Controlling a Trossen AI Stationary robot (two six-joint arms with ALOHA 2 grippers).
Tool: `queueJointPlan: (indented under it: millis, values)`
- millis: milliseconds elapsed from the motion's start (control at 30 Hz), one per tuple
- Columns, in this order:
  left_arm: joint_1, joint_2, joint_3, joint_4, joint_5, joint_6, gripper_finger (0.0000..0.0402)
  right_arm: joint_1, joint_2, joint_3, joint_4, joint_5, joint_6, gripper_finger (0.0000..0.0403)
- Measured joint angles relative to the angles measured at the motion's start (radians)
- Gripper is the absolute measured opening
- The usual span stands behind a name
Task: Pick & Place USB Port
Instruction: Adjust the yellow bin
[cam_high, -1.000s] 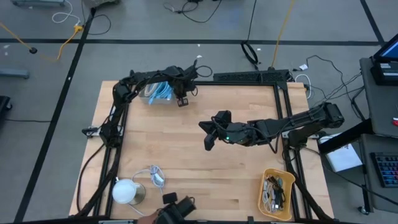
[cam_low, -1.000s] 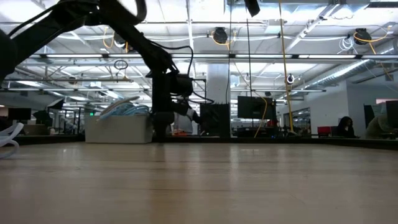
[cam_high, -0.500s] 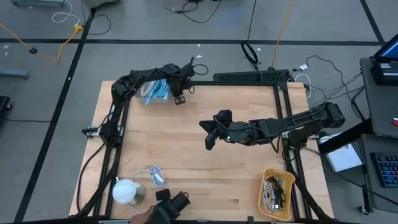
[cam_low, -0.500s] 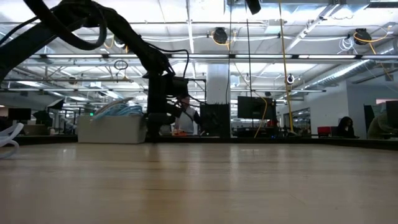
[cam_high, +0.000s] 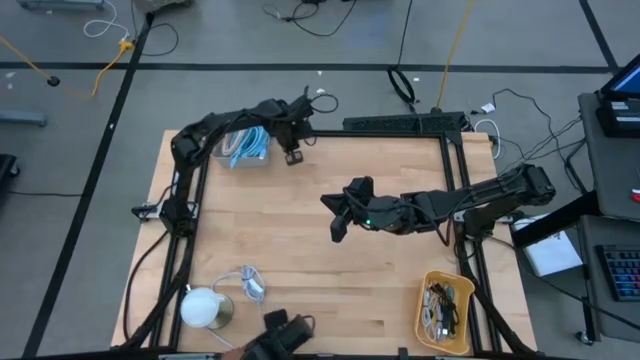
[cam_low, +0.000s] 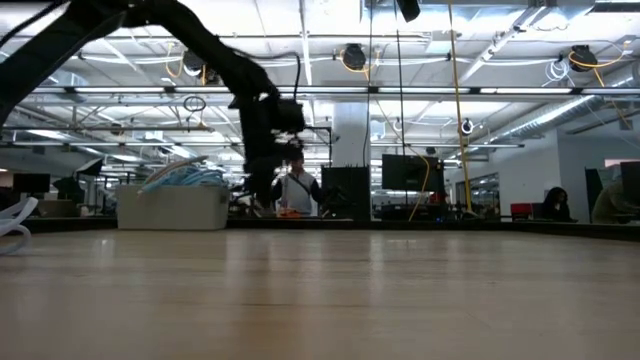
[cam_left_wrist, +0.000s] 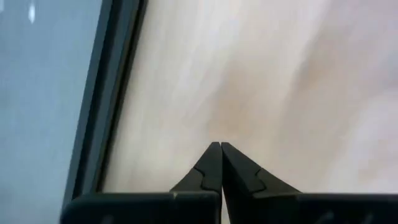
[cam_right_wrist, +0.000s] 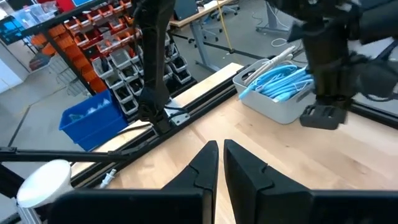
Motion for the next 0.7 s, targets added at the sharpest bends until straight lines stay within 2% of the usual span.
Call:
queueJointPlan:
  millis: [67, 233, 467, 700]
  values:
    - [-0.027, -0.026, 0.001, 0.043, 0.051, -0.016, 0.0006, 0.0, 0.0, 0.0, -0.005, -0.004, -0.011, 0.0018]
    - [-0.105, -0.127, 0.001, 0.119, 0.145, -0.057, 0.0026, -0.001, 0.0, 0.0, -0.031, -0.113, -0.031, 0.0018]
    - [-0.219, -0.328, 0.001, 0.126, 0.161, -0.126, 0.0057, 0.026, 0.0, 0.0, -0.075, -0.182, 0.049, 0.0019]
    - [-0.295, -0.536, 0.002, 0.12, 0.161, -0.231, 0.0056, 0.109, 0.034, 0.0, -0.238, -0.15, 0.25, 0.0004]
